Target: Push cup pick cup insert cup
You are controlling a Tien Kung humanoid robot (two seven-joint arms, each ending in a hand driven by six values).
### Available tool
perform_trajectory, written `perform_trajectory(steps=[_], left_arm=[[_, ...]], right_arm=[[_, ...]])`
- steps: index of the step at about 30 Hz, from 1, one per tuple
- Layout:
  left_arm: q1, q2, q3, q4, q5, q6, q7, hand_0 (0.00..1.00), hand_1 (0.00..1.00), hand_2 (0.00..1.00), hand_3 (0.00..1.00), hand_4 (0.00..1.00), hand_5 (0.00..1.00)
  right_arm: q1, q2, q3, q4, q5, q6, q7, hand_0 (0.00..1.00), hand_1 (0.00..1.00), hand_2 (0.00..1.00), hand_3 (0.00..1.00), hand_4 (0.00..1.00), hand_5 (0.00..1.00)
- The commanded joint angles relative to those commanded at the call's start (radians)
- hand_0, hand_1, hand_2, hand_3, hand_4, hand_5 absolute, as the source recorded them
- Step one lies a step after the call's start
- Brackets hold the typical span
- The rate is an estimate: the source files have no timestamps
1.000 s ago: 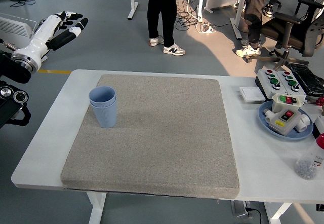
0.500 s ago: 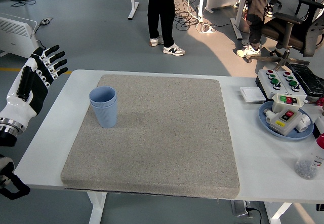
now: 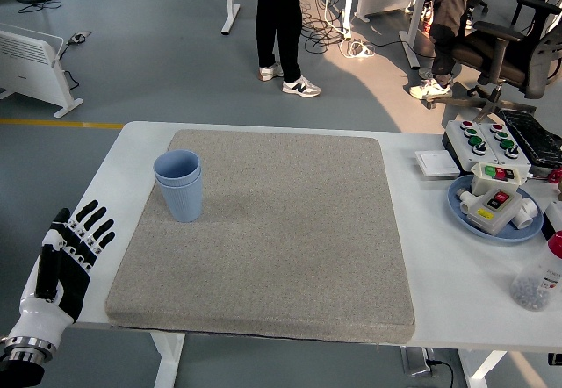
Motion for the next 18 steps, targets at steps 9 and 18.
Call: perform_trajectory(steps=[9,18], left_arm=[[-0.005,-0.003,0.009,0.018,0.003,-0.023,0.018,0.870,0.880,0.896,0.854,0.610,0.998],[-0.009,-0.005,0.034,0.036,0.005,-0.055,0.042,0.873,0.879,0.893,0.856,0.612,0.998]], right_arm=[[-0.003,-0.002,0.004,0.000,-0.005,-0.001,-0.001,0.528,0.546,0.504,0.595,0.197,0.998],[-0.012,-0.003,0.023,0.000,-0.034,0.001,-0.004,0.528,0.546,0.504,0.595,0.194,0.998]])
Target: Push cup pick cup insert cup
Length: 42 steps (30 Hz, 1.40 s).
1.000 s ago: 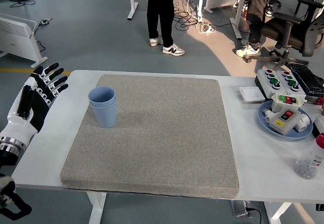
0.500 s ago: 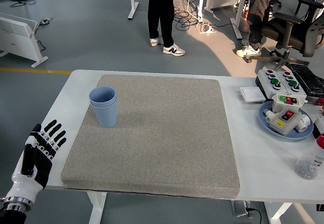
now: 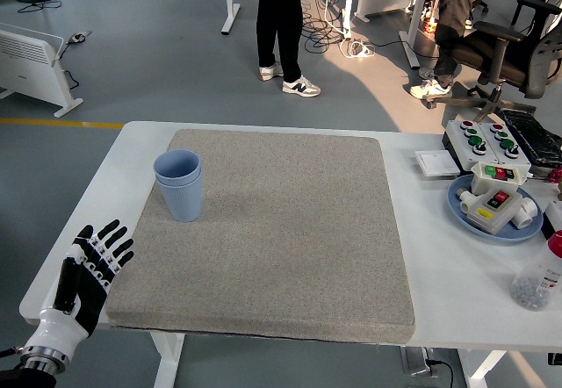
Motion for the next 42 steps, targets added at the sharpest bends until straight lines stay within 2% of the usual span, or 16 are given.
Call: perform_trajectory(steps=[18,42], left_arm=[[0.010,-0.002,-0.012,0.025,0.006,0.016,-0.014,0.872,0.876,0.892,0.853,0.616,0.998],[0.016,0.012,-0.025,0.044,0.006,0.024,-0.026,0.870,0.873,0.892,0.852,0.609,0.998]], right_arm=[[-0.010,-0.001,0.026,0.000,-0.064,0.004,-0.006,0.528,0.546,0.504,0.593,0.191,0.998],[-0.014,0.001,0.082,0.000,-0.160,0.014,-0.010,0.528,0.546,0.506,0.590,0.179,0.998]])
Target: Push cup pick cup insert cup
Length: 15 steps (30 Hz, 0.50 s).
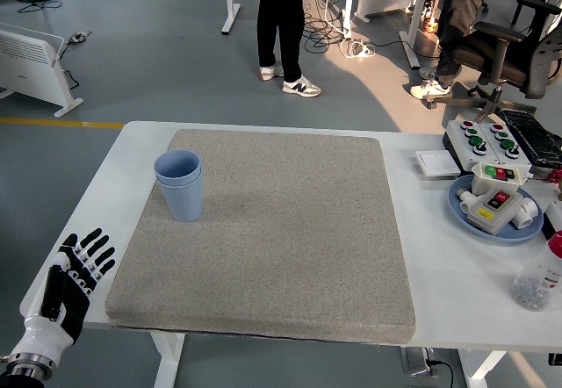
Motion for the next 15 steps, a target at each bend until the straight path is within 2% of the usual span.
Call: perform_trajectory(steps=[15], left_arm=[[-0.013,-0.016,-0.035,-0.004,0.004,0.004,0.002,0.869,0.873,0.893,0.852,0.608,0.998]], right_arm=[[0.003,-0.006,-0.064,0.000,0.091,-0.002,0.020,0.528,0.546,0.505,0.589,0.171,0.998]])
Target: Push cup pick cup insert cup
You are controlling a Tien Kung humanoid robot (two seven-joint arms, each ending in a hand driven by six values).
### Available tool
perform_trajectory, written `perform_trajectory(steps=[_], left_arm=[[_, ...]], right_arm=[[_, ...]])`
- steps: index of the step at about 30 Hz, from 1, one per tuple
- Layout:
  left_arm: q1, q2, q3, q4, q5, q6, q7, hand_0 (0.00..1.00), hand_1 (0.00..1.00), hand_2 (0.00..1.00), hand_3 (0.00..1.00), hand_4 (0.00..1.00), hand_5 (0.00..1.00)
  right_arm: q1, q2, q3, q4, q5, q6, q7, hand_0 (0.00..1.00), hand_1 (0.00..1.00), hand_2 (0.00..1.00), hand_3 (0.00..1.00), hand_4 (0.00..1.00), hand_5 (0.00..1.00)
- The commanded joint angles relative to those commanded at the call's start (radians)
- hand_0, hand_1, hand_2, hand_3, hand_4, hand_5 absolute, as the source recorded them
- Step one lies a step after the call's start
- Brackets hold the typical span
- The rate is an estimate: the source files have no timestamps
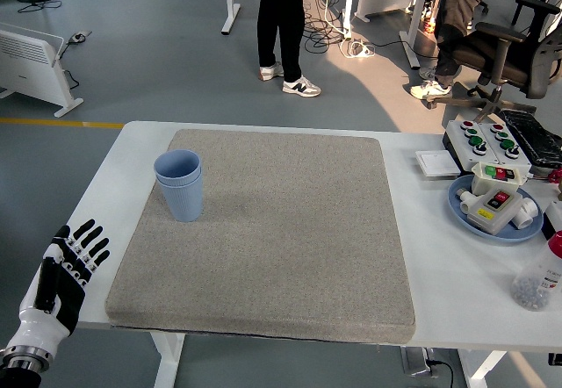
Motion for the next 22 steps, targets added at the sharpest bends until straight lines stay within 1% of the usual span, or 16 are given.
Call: perform_trajectory(steps=[9,15,22], left_arm=[[-0.027,-0.003,-0.008,-0.001,0.003,0.000,0.004,0.868,0.872,0.893,0.852,0.606,0.998],[-0.040,-0.002,-0.017,0.000,0.005,0.002,0.006,0.867,0.873,0.892,0.852,0.607,0.998],[-0.056,-0.001,-0.020,0.000,0.008,0.003,0.007,0.867,0.873,0.892,0.852,0.607,0.998]], right_arm=[[0.001,0.003,-0.016,0.000,0.024,-0.002,0.004,0.528,0.546,0.504,0.588,0.171,0.998],[0.016,0.002,-0.035,0.000,0.051,-0.004,0.011,0.528,0.546,0.504,0.588,0.170,0.998],[0.029,0.001,-0.033,0.000,0.055,-0.007,0.013,0.528,0.546,0.504,0.588,0.170,0.998]])
